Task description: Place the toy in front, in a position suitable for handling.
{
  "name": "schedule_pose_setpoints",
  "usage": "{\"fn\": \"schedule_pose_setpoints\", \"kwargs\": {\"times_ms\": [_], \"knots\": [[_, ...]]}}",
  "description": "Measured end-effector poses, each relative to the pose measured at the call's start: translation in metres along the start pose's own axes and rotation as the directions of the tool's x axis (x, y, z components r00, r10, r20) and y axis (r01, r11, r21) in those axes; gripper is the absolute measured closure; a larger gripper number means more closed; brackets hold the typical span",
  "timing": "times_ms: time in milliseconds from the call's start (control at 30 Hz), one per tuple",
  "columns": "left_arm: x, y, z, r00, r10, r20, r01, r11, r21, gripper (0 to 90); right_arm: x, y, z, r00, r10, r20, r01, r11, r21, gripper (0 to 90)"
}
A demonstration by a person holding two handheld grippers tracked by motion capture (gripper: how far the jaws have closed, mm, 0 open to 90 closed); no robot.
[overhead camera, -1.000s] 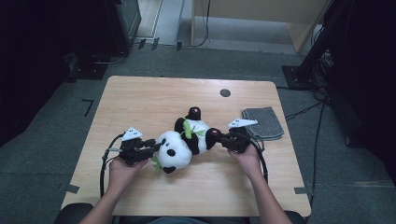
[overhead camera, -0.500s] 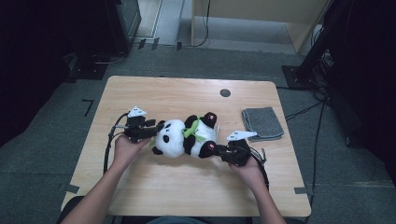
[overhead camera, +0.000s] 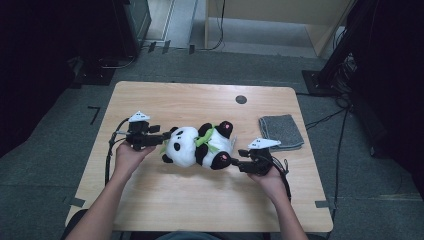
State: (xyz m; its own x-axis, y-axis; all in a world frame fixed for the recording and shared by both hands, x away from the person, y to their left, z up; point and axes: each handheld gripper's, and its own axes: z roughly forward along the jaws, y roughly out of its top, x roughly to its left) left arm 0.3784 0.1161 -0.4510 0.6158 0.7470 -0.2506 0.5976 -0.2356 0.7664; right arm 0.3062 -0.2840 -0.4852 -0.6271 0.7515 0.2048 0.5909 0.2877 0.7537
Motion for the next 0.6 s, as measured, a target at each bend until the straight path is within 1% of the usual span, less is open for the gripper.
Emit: {"fn": "schedule_pose_setpoints", "kwargs": {"times_ms": [133, 233, 267, 300, 333, 367, 400, 433, 467, 500, 567, 600], "knots": [[-0.009, -0.002, -0.008, 0.9994, 0.008, 0.034, -0.007, 0.9995, -0.030, 34.6, -0.010, -0.002, 0.000, 0.9992, 0.038, 0.014, -0.038, 0.999, 0.006, 43.7], [-0.015, -0.005, -0.012, 0.9985, 0.026, 0.049, -0.025, 0.9991, -0.033, 34.0, -0.014, -0.002, -0.002, 0.9982, 0.036, 0.047, -0.036, 0.999, -0.003, 42.9], [-0.017, -0.005, -0.013, 0.9981, 0.035, 0.050, -0.033, 0.9989, -0.034, 33.9, -0.015, -0.002, -0.002, 0.9978, 0.043, 0.050, -0.043, 0.999, -0.003, 42.9], [-0.019, -0.006, -0.014, 0.9979, 0.041, 0.049, -0.039, 0.9987, -0.032, 33.7, -0.017, -0.001, -0.003, 0.9971, 0.041, 0.064, -0.041, 0.999, -0.001, 42.7], [-0.020, -0.006, -0.015, 0.9978, 0.047, 0.047, -0.045, 0.9986, -0.028, 33.6, -0.019, -0.001, -0.005, 0.9962, 0.043, 0.076, -0.043, 0.999, -0.011, 42.2], [-0.021, -0.008, -0.016, 0.9975, 0.047, 0.052, -0.046, 0.9987, -0.023, 33.4, -0.021, -0.001, -0.006, 0.9948, 0.058, 0.083, -0.057, 0.998, -0.018, 42.2], [-0.022, -0.010, -0.017, 0.9971, 0.045, 0.061, -0.044, 0.9988, -0.020, 33.3, -0.024, 0.000, -0.008, 0.9924, 0.078, 0.095, -0.078, 0.997, -0.009, 43.8], [-0.024, -0.013, -0.018, 0.9965, 0.049, 0.067, -0.048, 0.9987, -0.017, 33.4, -0.027, 0.001, -0.009, 0.9890, 0.101, 0.108, -0.103, 0.995, 0.010, 42.9], [-0.025, -0.015, -0.019, 0.9960, 0.056, 0.071, -0.055, 0.9984, -0.010, 33.4, -0.029, 0.003, -0.011, 0.9860, 0.112, 0.124, -0.114, 0.993, 0.011, 42.3], [-0.026, -0.016, -0.020, 0.9954, 0.064, 0.072, -0.063, 0.9980, -0.008, 33.3, -0.032, 0.003, -0.013, 0.9829, 0.121, 0.139, -0.122, 0.993, -0.004, 42.2], [-0.029, -0.019, -0.021, 0.9940, 0.057, 0.094, -0.056, 0.9984, -0.012, 33.1, -0.038, 0.005, -0.018, 0.9768, 0.134, 0.167, -0.130, 0.991, -0.037, 37.5], [-0.030, -0.020, -0.021, 0.9932, 0.054, 0.103, -0.053, 0.9985, -0.010, 33.1, -0.042, 0.006, -0.020, 0.9717, 0.140, 0.190, -0.133, 0.990, -0.047, 34.9]]}}
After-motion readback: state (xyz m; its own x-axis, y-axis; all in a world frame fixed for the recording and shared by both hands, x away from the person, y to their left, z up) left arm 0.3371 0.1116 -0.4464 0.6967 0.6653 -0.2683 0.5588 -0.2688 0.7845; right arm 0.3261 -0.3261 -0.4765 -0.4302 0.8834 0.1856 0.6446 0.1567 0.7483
